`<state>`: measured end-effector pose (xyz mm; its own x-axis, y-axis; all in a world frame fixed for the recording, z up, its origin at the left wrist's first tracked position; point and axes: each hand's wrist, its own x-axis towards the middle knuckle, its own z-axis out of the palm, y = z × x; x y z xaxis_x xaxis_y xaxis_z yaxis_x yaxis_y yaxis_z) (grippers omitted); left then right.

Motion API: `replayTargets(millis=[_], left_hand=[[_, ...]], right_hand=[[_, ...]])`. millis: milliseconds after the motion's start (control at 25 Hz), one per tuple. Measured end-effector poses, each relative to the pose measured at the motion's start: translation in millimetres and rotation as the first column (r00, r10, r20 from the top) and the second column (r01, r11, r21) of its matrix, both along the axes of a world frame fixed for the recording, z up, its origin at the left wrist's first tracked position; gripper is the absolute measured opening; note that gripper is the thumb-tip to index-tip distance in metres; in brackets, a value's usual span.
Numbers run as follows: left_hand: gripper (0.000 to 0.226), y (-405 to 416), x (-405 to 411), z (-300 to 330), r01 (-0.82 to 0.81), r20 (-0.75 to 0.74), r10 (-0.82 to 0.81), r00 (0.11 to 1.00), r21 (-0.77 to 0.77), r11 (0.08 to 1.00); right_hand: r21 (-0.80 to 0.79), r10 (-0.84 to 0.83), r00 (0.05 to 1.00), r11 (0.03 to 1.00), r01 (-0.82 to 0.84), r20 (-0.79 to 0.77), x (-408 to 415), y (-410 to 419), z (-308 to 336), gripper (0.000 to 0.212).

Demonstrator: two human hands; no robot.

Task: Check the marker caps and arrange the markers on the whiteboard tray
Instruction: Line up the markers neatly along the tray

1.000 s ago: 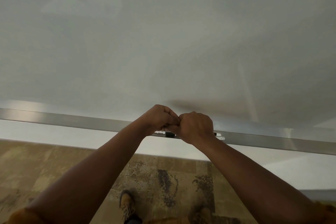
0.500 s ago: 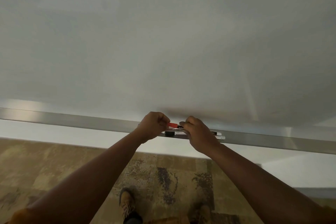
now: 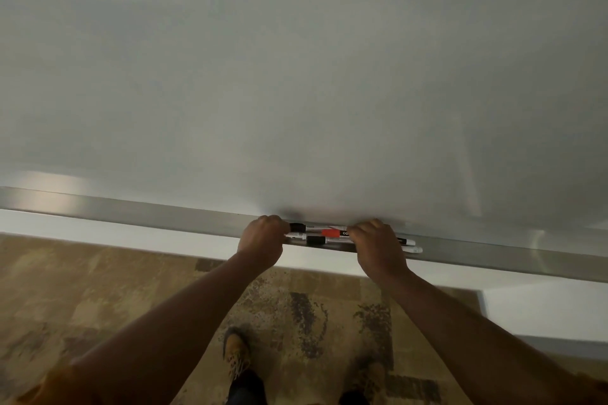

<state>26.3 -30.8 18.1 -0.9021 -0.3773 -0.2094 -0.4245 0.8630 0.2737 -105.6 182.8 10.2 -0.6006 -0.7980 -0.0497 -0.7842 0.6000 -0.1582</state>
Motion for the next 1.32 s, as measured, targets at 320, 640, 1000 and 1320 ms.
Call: replayTargets(millis=[320, 640, 1000, 1320], left_hand=[[0.037, -9.7, 0.7, -13.8, 0.141, -0.04, -0.144, 0.989, -0.061, 0.988], [0.039, -8.2, 14.2, -23.7, 0.222, -0.158, -0.232, 0.96, -0.079, 0.972], [0.024, -7.6, 21.1, -10.7, -0.011, -0.363, 0.04, 0.931, 0.081, 0.997], [0.024, -26.3, 18.7, -21.2, -0.216, -0.147, 0.23, 0.962, 0.104, 0.971]], right_hand=[[0.028, 0.065, 0.997, 0.998, -0.065, -0.029, 0.7, -1.4, -10.4, 0.043], [-0.235, 0.125, 0.985, 0.967, -0.095, 0.116, 29.0, -45.9, -5.9, 0.023], [-0.201, 0.092, 0.975, 0.978, -0.051, 0.201, 25.9, -61.6, -10.0, 0.014], [-0.169, 0.014, 0.989, 0.985, 0.012, 0.15, 23.0, -46.8, -4.7, 0.011]])
